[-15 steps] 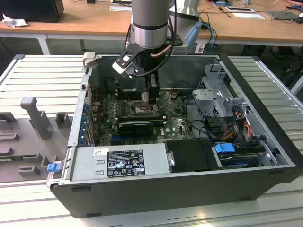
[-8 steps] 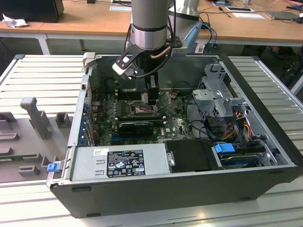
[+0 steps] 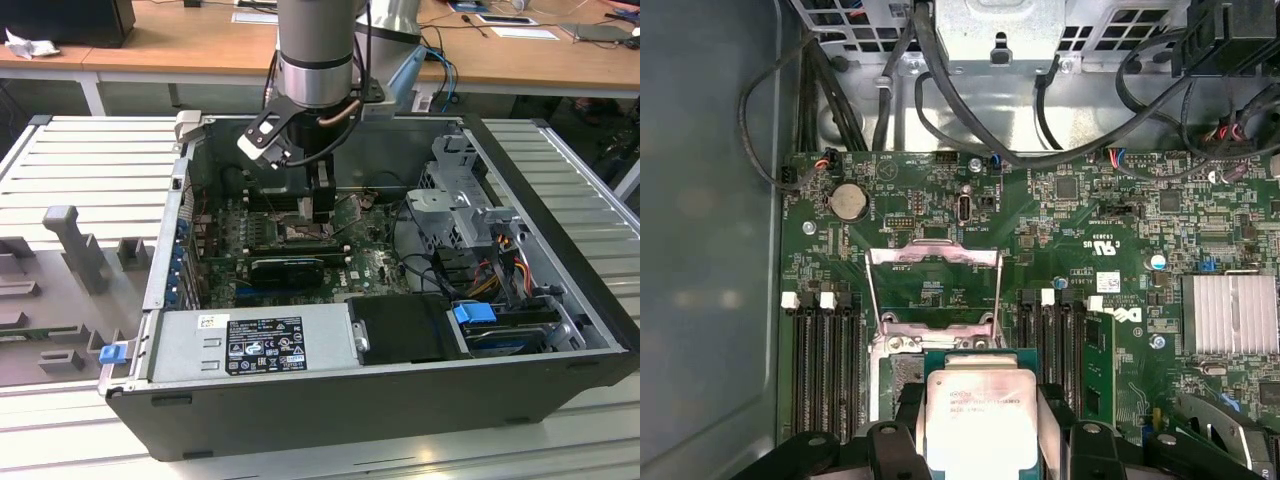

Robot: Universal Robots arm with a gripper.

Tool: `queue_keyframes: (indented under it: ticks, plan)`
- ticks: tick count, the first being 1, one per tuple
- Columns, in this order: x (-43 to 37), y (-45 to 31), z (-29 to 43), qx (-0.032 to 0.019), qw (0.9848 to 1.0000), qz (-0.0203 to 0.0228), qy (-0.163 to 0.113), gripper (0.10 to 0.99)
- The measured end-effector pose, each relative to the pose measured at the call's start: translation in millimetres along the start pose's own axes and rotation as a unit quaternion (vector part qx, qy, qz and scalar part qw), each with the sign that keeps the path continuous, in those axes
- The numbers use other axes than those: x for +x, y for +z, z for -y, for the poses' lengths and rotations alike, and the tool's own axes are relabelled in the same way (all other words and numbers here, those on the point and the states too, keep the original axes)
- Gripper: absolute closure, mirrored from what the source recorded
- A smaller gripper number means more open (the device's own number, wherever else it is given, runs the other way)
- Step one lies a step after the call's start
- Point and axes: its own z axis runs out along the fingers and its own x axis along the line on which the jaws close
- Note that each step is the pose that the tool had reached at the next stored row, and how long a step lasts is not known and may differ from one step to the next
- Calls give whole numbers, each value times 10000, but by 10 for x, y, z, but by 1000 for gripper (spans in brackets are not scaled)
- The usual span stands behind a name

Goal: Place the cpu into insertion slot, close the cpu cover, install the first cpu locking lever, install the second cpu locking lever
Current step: 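Place the cpu into insertion slot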

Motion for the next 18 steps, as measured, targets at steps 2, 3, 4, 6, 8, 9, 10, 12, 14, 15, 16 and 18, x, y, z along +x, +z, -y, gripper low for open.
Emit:
queue_keyframes:
  ticks: [2, 3, 4, 6, 8, 9, 10, 12, 14, 15, 16, 18]
  plan:
    - [0, 7, 1, 0, 10000, 0, 0, 553]
    - [0, 9, 1, 0, 10000, 0, 0, 553]
    - [0, 12, 1, 0, 10000, 0, 0, 553]
    - [0, 23, 2, 0, 10000, 0, 0, 553]
    - [13, 43, 6, 0, 10000, 0, 1, 553]
    - [32, 60, 10, 0, 10000, 0, 0, 553]
    - [53, 94, 21, -1, 10000, -1, 1, 553]
    - [62, 137, 40, 0, 10000, 0, 0, 553]
    - [78, 196, 62, 0, 10000, 0, 0, 553]
    - [82, 206, 67, 0, 10000, 0, 0, 553]
    - [88, 221, 75, 0, 10000, 0, 0, 553]
    - [96, 242, 90, 0, 10000, 0, 0, 553]
